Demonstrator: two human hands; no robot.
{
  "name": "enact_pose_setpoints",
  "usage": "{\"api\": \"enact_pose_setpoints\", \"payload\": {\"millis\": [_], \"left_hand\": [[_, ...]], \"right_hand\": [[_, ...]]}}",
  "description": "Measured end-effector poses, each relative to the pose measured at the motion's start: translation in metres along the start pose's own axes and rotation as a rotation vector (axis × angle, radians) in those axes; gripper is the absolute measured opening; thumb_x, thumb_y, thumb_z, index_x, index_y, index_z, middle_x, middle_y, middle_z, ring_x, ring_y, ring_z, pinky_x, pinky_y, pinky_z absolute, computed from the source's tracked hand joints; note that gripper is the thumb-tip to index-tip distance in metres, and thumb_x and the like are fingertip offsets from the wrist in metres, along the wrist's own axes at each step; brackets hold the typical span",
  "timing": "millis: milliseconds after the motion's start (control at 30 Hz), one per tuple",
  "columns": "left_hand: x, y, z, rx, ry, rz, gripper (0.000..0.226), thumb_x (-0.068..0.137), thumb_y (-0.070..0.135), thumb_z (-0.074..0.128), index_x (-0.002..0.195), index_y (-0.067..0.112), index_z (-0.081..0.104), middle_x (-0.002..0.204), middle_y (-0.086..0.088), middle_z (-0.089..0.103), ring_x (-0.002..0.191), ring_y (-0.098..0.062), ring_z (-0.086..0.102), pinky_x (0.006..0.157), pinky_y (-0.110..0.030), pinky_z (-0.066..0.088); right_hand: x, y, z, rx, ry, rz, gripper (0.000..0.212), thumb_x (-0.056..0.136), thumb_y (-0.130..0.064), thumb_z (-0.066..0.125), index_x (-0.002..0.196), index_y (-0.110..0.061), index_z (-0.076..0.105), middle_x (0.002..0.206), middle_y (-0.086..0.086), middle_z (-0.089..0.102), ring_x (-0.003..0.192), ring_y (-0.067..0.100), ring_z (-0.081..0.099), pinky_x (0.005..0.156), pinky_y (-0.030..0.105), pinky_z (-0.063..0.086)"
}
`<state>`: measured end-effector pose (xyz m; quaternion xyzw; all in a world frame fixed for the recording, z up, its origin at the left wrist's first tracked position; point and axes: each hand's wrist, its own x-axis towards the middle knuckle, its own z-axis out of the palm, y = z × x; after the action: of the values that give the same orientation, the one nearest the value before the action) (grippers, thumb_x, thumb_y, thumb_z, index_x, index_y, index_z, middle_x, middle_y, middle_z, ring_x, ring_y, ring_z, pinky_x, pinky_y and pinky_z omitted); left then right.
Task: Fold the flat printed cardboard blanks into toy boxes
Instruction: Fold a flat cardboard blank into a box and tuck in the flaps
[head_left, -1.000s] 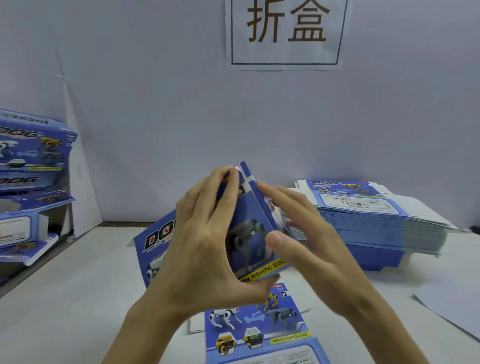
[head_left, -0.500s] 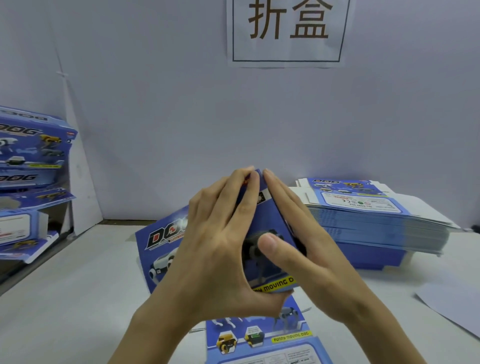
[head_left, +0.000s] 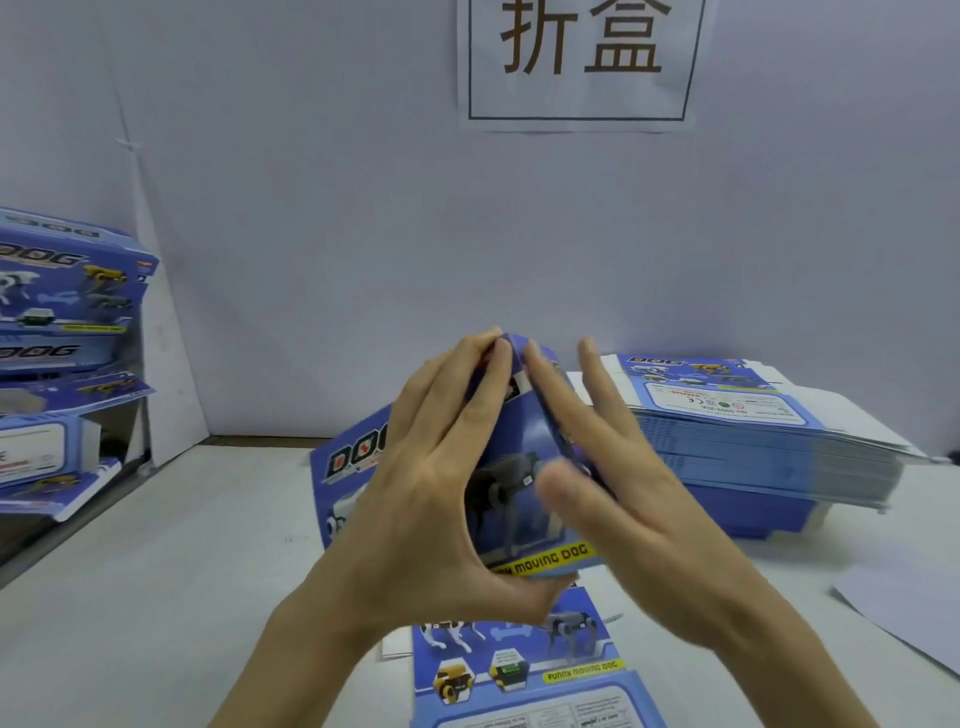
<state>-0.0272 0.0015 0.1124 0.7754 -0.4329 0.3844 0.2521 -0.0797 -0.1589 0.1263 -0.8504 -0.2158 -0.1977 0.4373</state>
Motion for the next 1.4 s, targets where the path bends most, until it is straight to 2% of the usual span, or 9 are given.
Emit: {"api": "enact_pose_setpoints", "payload": {"millis": [100,233,433,533,633,800,1033,1167,1400], "left_hand": [[-0.001,-0.003,0.003,0.063,-0.046,0.095,0.113,0.063,0.064,0.074,0.149,0.008,0.026,0.157,-0.014,0.021,0.148,-0.026,0.016,0.117,-0.051,0.018],[-0.003,-0.017,0.009,0.036,0.03,0.001,0.091,0.077,0.073,0.055,0.146,0.017,0.035,0.154,-0.008,0.03,0.146,-0.019,0.021,0.118,-0.054,0.007],[-0.003,-0.036,0.014,-0.82,0.274,-0.914,0.11,0.054,0.071,0.068,0.147,0.039,0.019,0.148,0.005,0.043,0.137,-0.011,0.037,0.111,-0.038,0.031],[-0.001,-0.047,0.013,-1.168,0.299,-0.906,0.089,0.056,0.036,0.089,0.131,0.024,0.044,0.111,0.001,0.071,0.097,-0.017,0.07,0.09,-0.048,0.054],[-0.005,-0.053,0.011,-0.997,0.251,-0.714,0.083,0.055,0.025,0.09,0.128,0.02,0.05,0.114,-0.001,0.07,0.103,-0.02,0.069,0.084,-0.04,0.058],[-0.022,-0.066,0.011,-0.835,-0.112,-0.54,0.135,0.049,0.007,0.091,0.144,0.057,0.009,0.142,0.028,0.04,0.121,-0.002,0.055,0.08,-0.026,0.057],[-0.026,-0.061,0.038,-0.925,-0.255,-0.803,0.12,0.043,0.084,0.069,0.145,0.047,0.019,0.144,0.01,0.043,0.124,-0.016,0.053,0.101,-0.045,0.048],[-0.027,-0.06,0.043,-0.963,-0.172,-0.792,0.071,0.064,0.059,0.071,0.128,0.048,0.04,0.121,0.011,0.06,0.103,-0.01,0.066,0.069,-0.027,0.058],[-0.03,-0.07,0.044,-0.986,-0.155,-0.835,0.068,0.062,0.057,0.072,0.122,0.044,0.042,0.121,0.005,0.061,0.104,-0.017,0.067,0.075,-0.034,0.059]], "right_hand": [[0.005,0.011,0.001,0.301,0.069,0.112,0.1,0.068,-0.039,0.071,0.145,-0.057,0.009,0.121,-0.033,0.058,0.113,-0.003,0.059,0.096,0.024,0.049],[0.012,0.025,0.01,0.419,0.385,0.111,0.104,0.064,-0.027,0.074,0.147,-0.047,0.014,0.105,-0.027,0.063,0.097,0.002,0.067,0.089,0.024,0.052],[0.014,0.036,0.031,0.612,0.569,0.069,0.104,0.07,-0.033,0.076,0.145,-0.053,0.006,0.129,-0.006,0.051,0.107,0.007,0.065,0.087,0.022,0.052],[0.015,0.037,0.032,0.58,0.5,0.053,0.097,0.071,-0.03,0.076,0.139,-0.055,0.011,0.135,-0.001,0.053,0.113,0.011,0.063,0.084,0.019,0.053],[0.016,0.045,0.011,0.562,0.551,0.084,0.073,0.071,-0.038,0.067,0.133,-0.052,0.031,0.13,-0.019,0.054,0.113,-0.006,0.056,0.08,0.007,0.047],[0.017,0.065,-0.012,0.605,0.404,0.26,0.057,0.066,-0.056,0.057,0.12,-0.037,0.057,0.128,0.0,0.061,0.113,0.012,0.059,0.098,0.032,0.044],[0.018,0.078,0.02,0.444,0.266,0.331,0.056,0.084,-0.064,0.048,0.133,-0.039,0.045,0.133,-0.015,0.055,0.125,0.008,0.051,0.108,0.042,0.04],[0.021,0.083,0.019,0.535,0.367,0.355,0.034,0.089,-0.05,0.055,0.116,-0.029,0.052,0.104,-0.003,0.068,0.095,0.014,0.065,0.078,0.028,0.05],[0.015,0.109,0.031,0.873,0.433,0.365,0.034,0.093,-0.018,0.047,0.127,-0.016,0.051,0.101,0.005,0.068,0.079,0.015,0.07,0.064,0.028,0.057]]}}
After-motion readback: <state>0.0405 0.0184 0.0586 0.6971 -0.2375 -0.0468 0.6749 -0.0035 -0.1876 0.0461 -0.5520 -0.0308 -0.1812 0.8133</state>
